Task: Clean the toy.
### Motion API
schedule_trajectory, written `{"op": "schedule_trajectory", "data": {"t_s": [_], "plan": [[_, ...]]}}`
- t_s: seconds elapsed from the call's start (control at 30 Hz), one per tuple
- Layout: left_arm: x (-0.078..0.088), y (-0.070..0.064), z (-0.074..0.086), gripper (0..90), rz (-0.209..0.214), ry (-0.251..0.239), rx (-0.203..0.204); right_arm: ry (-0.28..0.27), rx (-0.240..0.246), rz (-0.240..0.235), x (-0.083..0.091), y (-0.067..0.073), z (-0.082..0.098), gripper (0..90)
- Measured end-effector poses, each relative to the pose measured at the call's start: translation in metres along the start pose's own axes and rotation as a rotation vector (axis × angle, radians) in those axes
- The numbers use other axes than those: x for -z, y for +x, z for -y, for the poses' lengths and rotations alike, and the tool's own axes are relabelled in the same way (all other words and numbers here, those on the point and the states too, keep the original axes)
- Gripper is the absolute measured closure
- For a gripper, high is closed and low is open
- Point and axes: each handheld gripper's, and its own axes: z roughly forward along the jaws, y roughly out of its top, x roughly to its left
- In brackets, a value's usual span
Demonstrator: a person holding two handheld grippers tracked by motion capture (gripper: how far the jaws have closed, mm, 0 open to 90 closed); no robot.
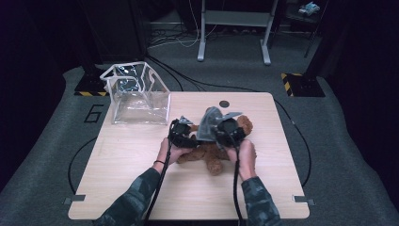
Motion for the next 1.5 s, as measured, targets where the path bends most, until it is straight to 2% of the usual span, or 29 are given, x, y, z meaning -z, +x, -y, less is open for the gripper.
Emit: {"op": "schedule_trajectory", "data": {"t_s": [0.07,0.1,0.17,0.2,0.23,0.27,0.47,0.53,0.63,0.7,0.77,0.8,0.83,0.93,1.03,1.07,1.13,1.2,1.23,1.3,1.5], "plan": [[0.000,0.001,0.000,40.7,0.001,0.000,-0.001,0.028,0.051,-0.003,-0.015,0.015,-0.005,75.5],[0.000,0.000,0.000,40.7,-0.001,-0.003,0.001,0.046,0.077,0.010,-0.022,0.018,-0.006,75.6],[0.000,0.001,0.000,40.7,0.009,-0.006,0.004,0.077,0.094,0.047,-0.033,0.018,-0.002,76.3],[0.000,0.002,0.000,40.7,0.014,-0.007,0.004,0.065,0.086,0.035,-0.035,0.013,0.002,76.6],[-0.001,0.002,0.000,40.7,0.016,-0.010,0.005,0.057,0.034,0.017,-0.034,0.008,0.005,76.9],[-0.001,0.001,0.000,40.7,0.021,-0.010,0.010,0.051,0.020,0.013,-0.031,0.002,0.008,77.1],[-0.001,0.002,0.000,40.7,0.018,-0.013,0.004,0.037,-0.037,0.068,-0.013,-0.029,0.022,77.3],[-0.001,0.003,0.000,40.7,0.019,-0.012,0.004,0.031,-0.076,0.081,-0.010,-0.041,0.028,77.3],[-0.001,0.002,0.000,40.7,0.018,-0.010,0.004,0.051,-0.122,0.121,-0.008,-0.058,0.039,77.4],[-0.001,0.002,0.001,40.7,0.017,-0.010,0.006,0.085,-0.142,0.177,-0.010,-0.065,0.046,77.5],[-0.001,0.002,0.001,40.7,0.017,-0.010,0.006,0.121,-0.158,0.189,-0.014,-0.072,0.054,77.4],[-0.001,0.002,0.000,40.7,0.015,-0.011,0.008,0.122,-0.159,0.191,-0.015,-0.073,0.056,77.4],[-0.001,0.002,0.000,40.7,0.014,-0.011,0.009,0.111,-0.167,0.184,-0.013,-0.073,0.056,77.2],[-0.001,0.003,0.000,40.8,0.015,-0.012,0.016,0.037,-0.132,0.185,0.001,-0.059,0.047,77.0],[-0.001,0.002,-0.002,40.7,0.010,0.002,0.010,-0.021,-0.110,0.104,0.012,-0.039,0.032,76.6],[-0.002,0.002,-0.002,40.8,0.009,0.003,0.016,-0.023,-0.095,0.062,0.011,-0.028,0.027,76.5],[-0.002,0.003,-0.004,40.7,0.009,0.007,0.018,-0.002,-0.050,0.044,0.001,-0.011,0.022,76.3],[-0.002,0.005,-0.005,40.8,0.016,0.019,0.019,0.013,-0.023,0.044,-0.012,-0.002,0.024,76.5],[-0.002,0.007,-0.006,40.8,0.025,0.027,0.019,0.007,-0.015,0.060,-0.016,-0.001,0.026,76.7],[-0.004,0.008,-0.007,40.8,0.033,0.027,0.031,0.002,-0.035,0.052,-0.015,-0.005,0.030,77.2],[-0.006,0.011,-0.010,40.9,0.050,0.033,0.047,0.027,-0.091,0.100,-0.006,-0.037,0.049,77.6]]}}
